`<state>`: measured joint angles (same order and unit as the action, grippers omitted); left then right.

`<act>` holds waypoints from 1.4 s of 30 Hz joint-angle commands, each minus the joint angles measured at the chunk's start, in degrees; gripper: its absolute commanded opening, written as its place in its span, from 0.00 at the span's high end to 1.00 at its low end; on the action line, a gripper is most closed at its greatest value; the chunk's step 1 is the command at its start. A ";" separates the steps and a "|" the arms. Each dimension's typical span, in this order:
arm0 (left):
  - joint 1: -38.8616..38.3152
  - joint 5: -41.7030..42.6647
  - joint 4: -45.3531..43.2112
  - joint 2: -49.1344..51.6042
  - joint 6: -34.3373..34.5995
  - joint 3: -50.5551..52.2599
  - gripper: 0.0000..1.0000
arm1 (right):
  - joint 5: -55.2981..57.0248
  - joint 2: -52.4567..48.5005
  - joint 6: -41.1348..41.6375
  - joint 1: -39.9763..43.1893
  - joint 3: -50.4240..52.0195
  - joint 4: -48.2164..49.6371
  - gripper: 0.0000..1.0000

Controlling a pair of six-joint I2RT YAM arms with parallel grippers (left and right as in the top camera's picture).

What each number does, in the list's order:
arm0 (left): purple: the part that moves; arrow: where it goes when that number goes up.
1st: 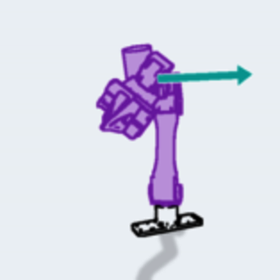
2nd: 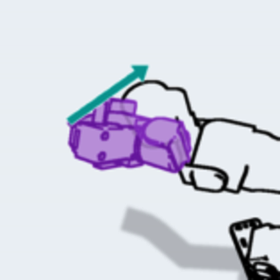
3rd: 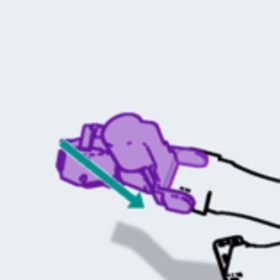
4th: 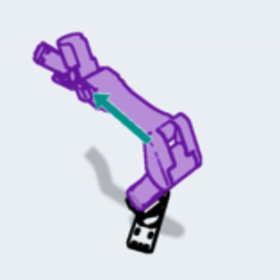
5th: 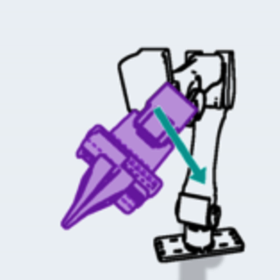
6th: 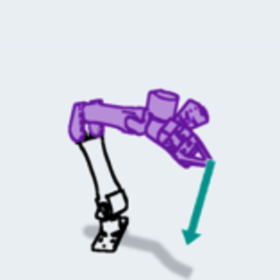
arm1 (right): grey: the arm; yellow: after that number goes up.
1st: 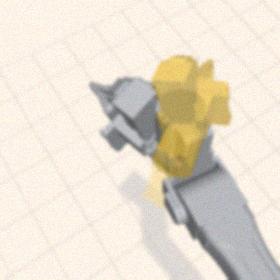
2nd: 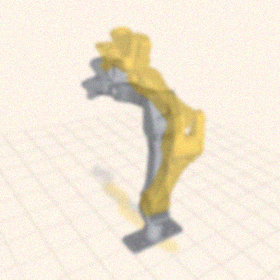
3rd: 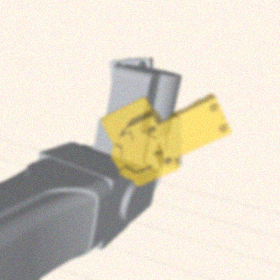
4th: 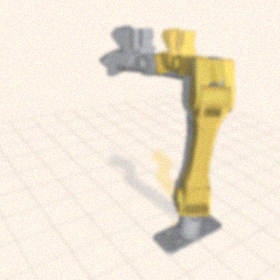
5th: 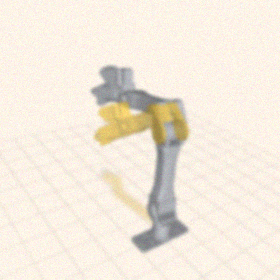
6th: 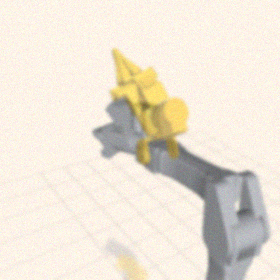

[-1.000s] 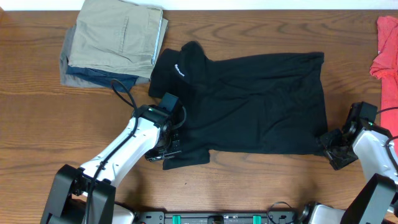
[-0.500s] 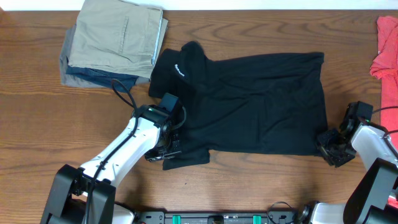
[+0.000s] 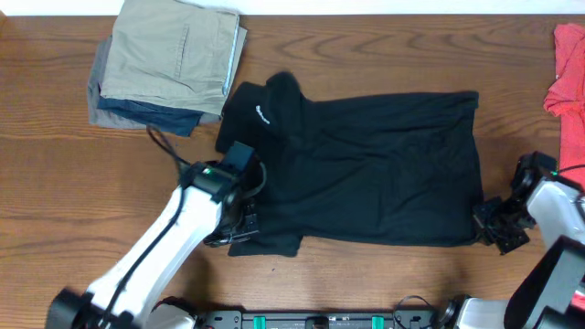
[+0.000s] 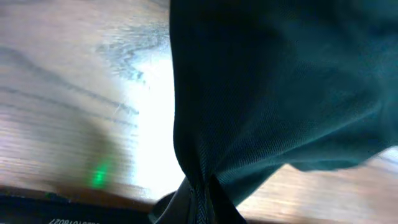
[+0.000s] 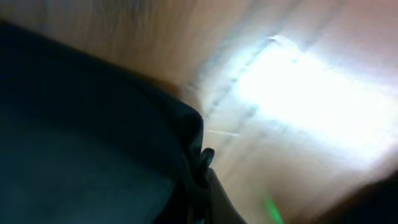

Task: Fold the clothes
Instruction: 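Fold the bottom hem upward toward the collar with both grippers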

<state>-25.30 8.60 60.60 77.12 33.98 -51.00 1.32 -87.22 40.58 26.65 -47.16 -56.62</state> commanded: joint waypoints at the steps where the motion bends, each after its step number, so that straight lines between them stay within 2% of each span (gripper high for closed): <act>1: 0.13 -0.87 1.90 -6.01 -0.92 0.09 0.94 | 4.04 4.87 -0.50 1.31 -4.50 -3.23 0.99; 11: 0.13 3.93 5.62 -15.82 -0.74 -0.17 0.94 | 4.90 11.10 -2.93 1.29 -6.10 -8.81 0.99; 15: 0.13 0.46 2.45 -17.33 -0.76 -0.17 0.94 | 4.85 11.08 -2.93 1.27 -6.05 -8.17 0.98; 19: 0.13 -4.66 -4.33 -16.11 -0.96 -0.11 0.94 | 4.74 11.08 -2.93 1.01 -5.97 -6.73 0.98; 26: 0.15 -10.34 -14.82 -8.52 -0.96 -0.11 0.94 | 3.76 11.08 -2.91 -1.27 -5.92 -2.25 0.98; 34: 0.46 -18.38 -24.57 4.35 -0.94 -0.11 0.94 | 2.01 10.80 -2.91 -3.41 -2.67 9.03 0.98; 42: 2.69 -18.56 -32.89 13.97 -0.94 -0.11 0.94 | 1.38 8.15 -2.91 -5.27 -0.17 15.96 0.98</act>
<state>-23.62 -7.46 28.53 89.25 33.78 -51.03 2.04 -77.58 38.30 22.41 -48.10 -41.82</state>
